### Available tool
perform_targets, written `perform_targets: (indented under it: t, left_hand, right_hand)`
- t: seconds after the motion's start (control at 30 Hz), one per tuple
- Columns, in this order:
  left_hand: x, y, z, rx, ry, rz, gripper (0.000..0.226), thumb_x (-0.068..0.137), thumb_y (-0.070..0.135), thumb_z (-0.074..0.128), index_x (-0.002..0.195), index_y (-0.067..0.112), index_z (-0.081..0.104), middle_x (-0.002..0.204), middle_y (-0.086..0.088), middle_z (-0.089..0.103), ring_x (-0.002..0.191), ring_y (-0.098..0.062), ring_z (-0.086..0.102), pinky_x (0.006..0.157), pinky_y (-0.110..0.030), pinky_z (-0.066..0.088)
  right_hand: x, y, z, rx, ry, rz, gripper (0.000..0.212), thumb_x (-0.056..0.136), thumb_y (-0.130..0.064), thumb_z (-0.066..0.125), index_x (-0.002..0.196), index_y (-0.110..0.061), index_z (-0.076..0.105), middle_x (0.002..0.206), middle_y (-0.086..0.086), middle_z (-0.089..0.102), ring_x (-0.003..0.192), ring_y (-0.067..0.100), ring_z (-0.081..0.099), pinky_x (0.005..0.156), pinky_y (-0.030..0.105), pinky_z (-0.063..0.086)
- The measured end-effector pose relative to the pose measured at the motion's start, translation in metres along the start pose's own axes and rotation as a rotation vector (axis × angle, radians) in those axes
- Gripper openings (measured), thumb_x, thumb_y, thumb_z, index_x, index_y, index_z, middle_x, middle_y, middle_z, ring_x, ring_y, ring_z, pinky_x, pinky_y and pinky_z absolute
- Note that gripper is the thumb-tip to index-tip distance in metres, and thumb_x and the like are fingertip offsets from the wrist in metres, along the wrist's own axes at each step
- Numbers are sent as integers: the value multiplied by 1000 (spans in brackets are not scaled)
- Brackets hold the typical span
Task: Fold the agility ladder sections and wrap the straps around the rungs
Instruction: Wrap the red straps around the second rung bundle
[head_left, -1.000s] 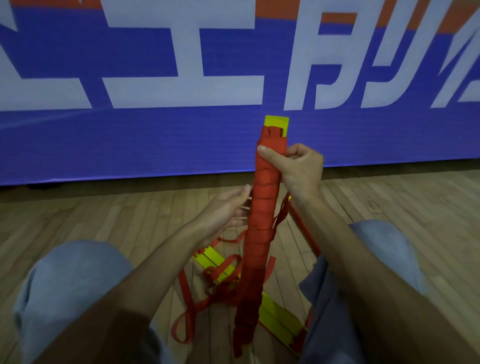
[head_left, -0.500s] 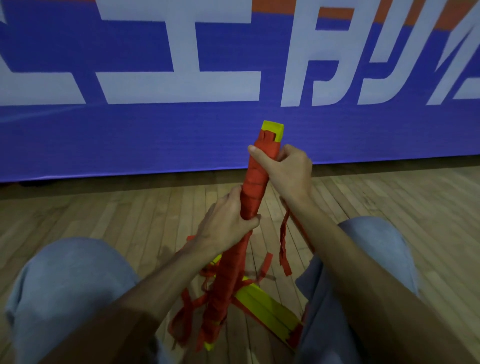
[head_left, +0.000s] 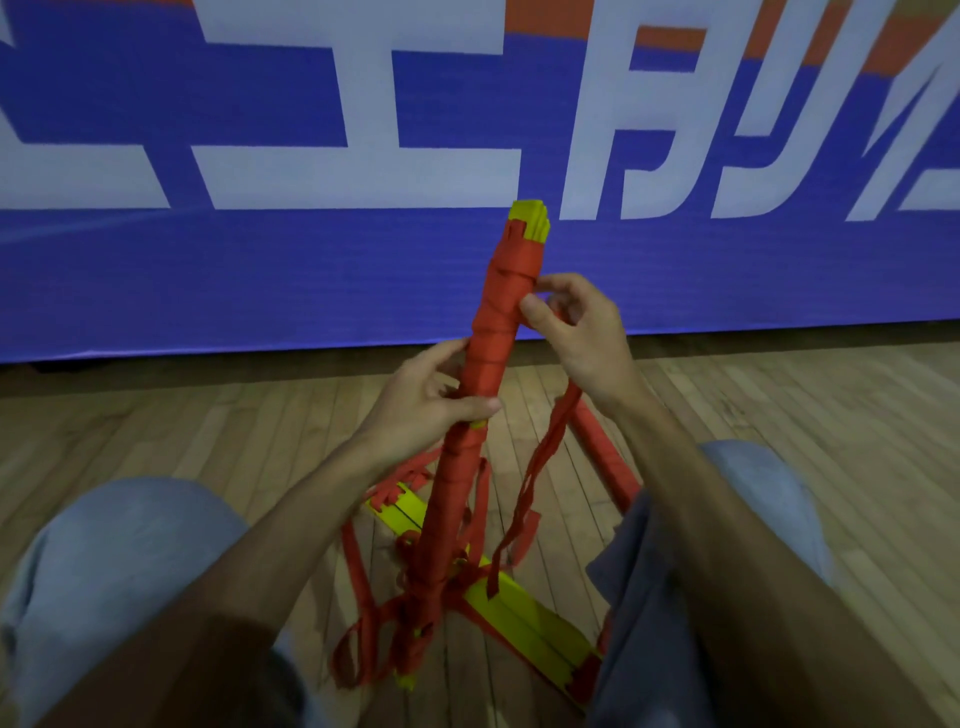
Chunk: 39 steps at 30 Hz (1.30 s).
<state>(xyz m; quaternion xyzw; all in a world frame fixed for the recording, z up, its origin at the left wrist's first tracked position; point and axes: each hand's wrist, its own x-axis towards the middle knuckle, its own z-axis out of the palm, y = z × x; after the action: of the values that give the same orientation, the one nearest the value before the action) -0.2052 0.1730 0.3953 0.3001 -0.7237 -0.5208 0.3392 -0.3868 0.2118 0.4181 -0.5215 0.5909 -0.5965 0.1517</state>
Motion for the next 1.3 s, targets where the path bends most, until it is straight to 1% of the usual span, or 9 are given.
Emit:
perform_targets:
  t: [0.17, 0.37, 0.5, 0.6, 0.73, 0.9, 1.03, 1.17, 1.3]
  left_hand:
    - [-2, 6, -3, -179, -64, -79, 45, 78, -7, 71, 116, 13, 57, 117, -18, 59, 94, -35, 70, 84, -44, 58]
    - [0, -7, -2, -369, -235, -135, 55, 75, 3, 62, 127, -3, 45, 122, -36, 57, 111, -55, 56, 83, -44, 56]
    - [0, -6, 5, -294, -265, -151, 36, 91, 2, 57, 126, 10, 52, 113, -18, 65, 98, -28, 65, 80, -32, 55]
    - [-3, -3, 14, -225, -198, -160, 29, 95, 8, 56, 122, 19, 57, 103, -1, 66, 90, -10, 67, 80, -27, 56]
    - [-8, -17, 35, -16, -83, -141, 61, 77, 33, 79, 126, 29, 44, 114, 3, 61, 101, -9, 62, 82, -29, 55]
    - [-6, -27, 46, 266, 161, -18, 72, 65, 42, 86, 120, 30, 40, 123, 4, 50, 105, -10, 56, 87, -30, 52]
    - [-4, -23, 40, 363, 249, 1, 62, 65, 44, 84, 111, 31, 44, 106, 7, 59, 91, -8, 61, 78, -34, 55]
    - [-7, -10, 30, 111, 205, -14, 52, 72, 16, 84, 112, 20, 51, 94, 6, 62, 79, -7, 66, 66, -22, 55]
    - [-5, -2, 16, -153, 126, -27, 38, 76, -3, 75, 103, 19, 58, 104, -5, 67, 90, -24, 70, 74, -33, 60]
  right_hand:
    - [1, 0, -4, 101, -163, -7, 29, 87, -19, 70, 114, -10, 65, 110, 9, 68, 97, 13, 62, 87, 25, 50]
    - [-5, -6, 1, 215, -90, 45, 17, 73, -18, 84, 86, -14, 75, 81, -1, 76, 80, 18, 72, 82, 44, 60]
    - [-6, -7, 5, 119, 73, 59, 43, 60, -40, 90, 78, -4, 74, 74, 12, 74, 75, 34, 73, 67, 53, 59]
    - [-7, -9, 7, 10, 170, 50, 42, 60, -47, 88, 64, -10, 69, 62, 1, 71, 61, 20, 70, 60, 41, 58]
    - [-10, -11, 10, -215, 312, 15, 54, 64, -51, 85, 47, -20, 45, 41, -9, 43, 42, 4, 42, 48, 18, 33]
    - [-10, -8, 14, -221, 399, 64, 60, 65, -57, 81, 53, -8, 48, 46, -3, 44, 46, 6, 39, 54, 33, 41]
    - [-8, -10, 14, -242, 386, 89, 61, 67, -62, 76, 54, -12, 45, 49, -2, 45, 48, 9, 41, 57, 38, 45]
    - [-10, -12, 11, -346, 306, 22, 57, 72, -72, 64, 61, -18, 50, 53, -5, 53, 54, 10, 51, 62, 38, 46]
    - [-11, -11, 12, -295, 207, -89, 43, 75, -71, 57, 78, -28, 57, 74, -7, 66, 69, 12, 61, 67, 39, 50]
